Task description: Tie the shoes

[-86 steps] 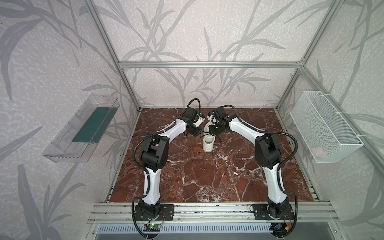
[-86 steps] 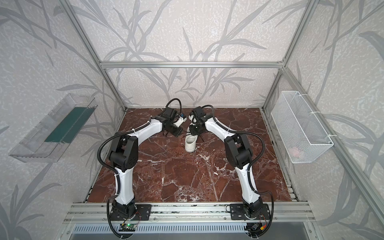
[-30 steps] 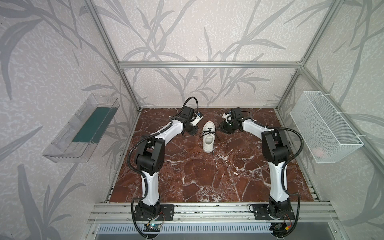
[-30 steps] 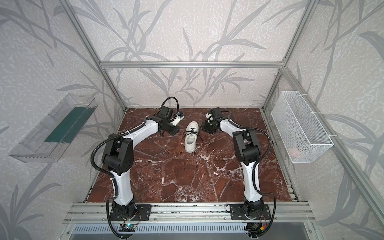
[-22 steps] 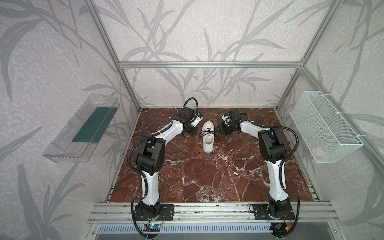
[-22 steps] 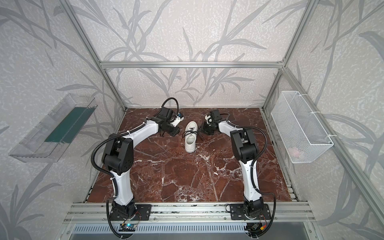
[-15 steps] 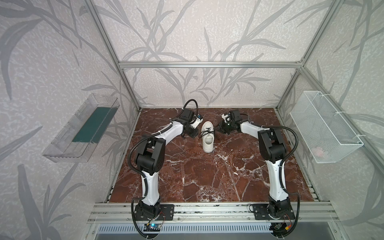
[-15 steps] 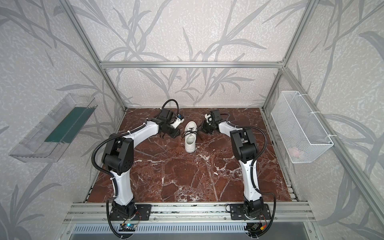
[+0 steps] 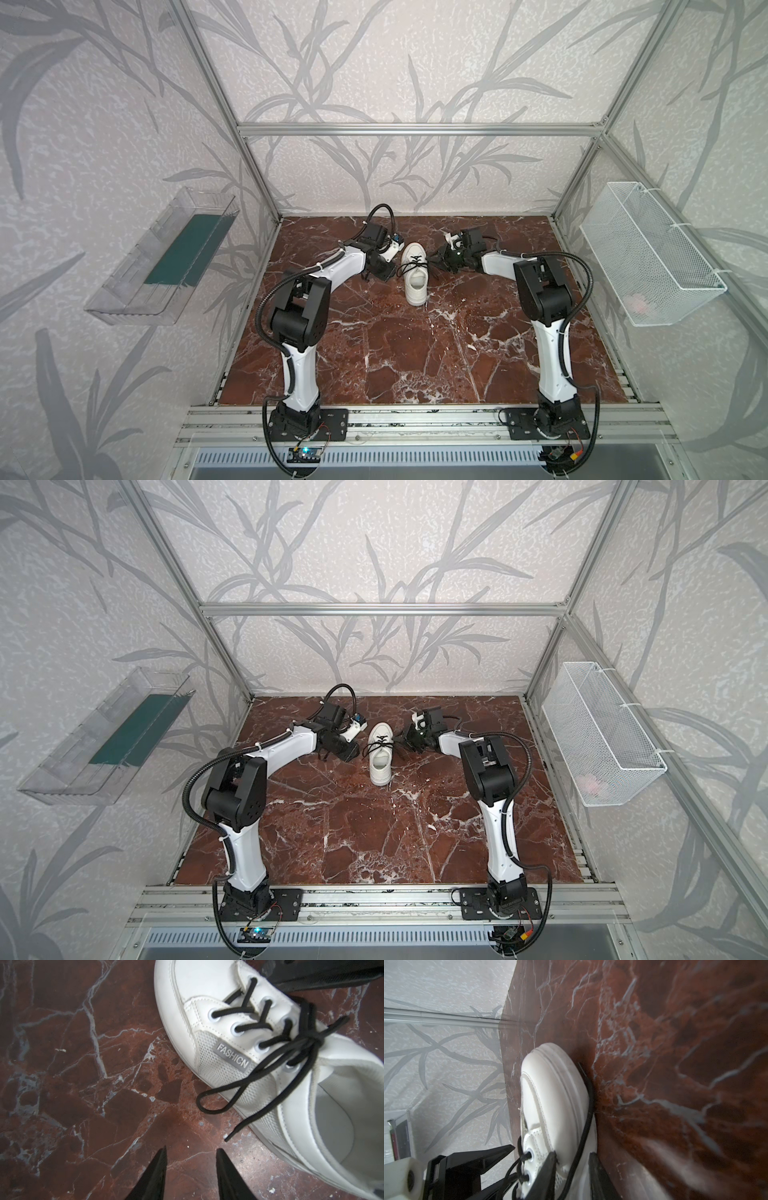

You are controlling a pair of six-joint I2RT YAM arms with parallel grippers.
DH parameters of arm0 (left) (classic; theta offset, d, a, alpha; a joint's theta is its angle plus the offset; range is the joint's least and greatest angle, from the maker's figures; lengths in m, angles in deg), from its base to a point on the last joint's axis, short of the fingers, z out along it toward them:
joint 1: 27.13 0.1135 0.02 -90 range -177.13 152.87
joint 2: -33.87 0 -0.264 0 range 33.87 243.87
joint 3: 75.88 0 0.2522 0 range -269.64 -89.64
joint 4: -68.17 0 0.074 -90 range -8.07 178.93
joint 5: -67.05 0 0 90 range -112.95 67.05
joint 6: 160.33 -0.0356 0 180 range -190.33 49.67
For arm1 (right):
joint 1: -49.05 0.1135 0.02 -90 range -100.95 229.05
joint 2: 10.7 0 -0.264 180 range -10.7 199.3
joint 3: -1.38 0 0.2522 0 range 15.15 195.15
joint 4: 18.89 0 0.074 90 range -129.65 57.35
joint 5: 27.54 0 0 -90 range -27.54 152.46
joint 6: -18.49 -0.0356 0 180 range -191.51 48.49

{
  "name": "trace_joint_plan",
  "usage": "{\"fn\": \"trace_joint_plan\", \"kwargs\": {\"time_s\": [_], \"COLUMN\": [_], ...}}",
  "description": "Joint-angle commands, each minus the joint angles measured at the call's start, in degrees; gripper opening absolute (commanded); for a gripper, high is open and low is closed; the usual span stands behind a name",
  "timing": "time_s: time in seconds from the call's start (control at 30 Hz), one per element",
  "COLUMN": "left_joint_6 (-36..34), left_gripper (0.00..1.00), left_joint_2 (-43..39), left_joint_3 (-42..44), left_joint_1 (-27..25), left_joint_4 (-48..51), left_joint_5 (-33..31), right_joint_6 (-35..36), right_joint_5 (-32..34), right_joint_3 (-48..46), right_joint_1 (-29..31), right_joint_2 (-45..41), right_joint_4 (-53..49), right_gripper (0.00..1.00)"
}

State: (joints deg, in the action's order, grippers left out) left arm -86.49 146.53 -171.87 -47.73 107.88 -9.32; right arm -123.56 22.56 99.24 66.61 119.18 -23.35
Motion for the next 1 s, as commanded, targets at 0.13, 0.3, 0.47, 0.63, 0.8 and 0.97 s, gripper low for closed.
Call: {"fn": "trace_joint_plan", "kwargs": {"time_s": [0.13,0.3,0.47,0.63,0.8,0.97], "left_joint_6": [0.9,1.0,1.3,1.5,1.6,1.6], "left_gripper": [0.42,0.42,0.42,0.42,0.42,0.41], "left_joint_2": [-2.3,-2.2,-2.4,-2.7,-2.8,-2.9], "left_joint_3": [-0.1,0.0,0.3,0.3,0.3,0.3], "left_joint_1": [0.0,0.0,0.0,0.1,0.2,0.1], "left_joint_4": [-0.6,-0.6,-0.6,-0.6,-0.6,-0.6], "left_joint_5": [0.5,0.4,0.0,-0.2,-0.2,-0.3], "right_joint_6": [-13.2,-19.1,-23.2,-24.5,-23.4,-19.6], "right_joint_5": [-0.7,-1.1,-0.8,0.4,1.9,4.4], "right_joint_3": [-5.5,-7.3,-9.3,-11.3,-13.0,-14.7], "right_joint_1": [-0.2,-0.1,-0.1,-0.1,-0.2,-0.2], "right_joint_2": [0.9,1.9,2.3,1.4,-0.8,-4.6], "right_joint_4": [13.8,21.0,26.2,28.0,26.9,23.7], "right_gripper": [0.26,0.21,0.15,0.08,0.00,0.00]}}
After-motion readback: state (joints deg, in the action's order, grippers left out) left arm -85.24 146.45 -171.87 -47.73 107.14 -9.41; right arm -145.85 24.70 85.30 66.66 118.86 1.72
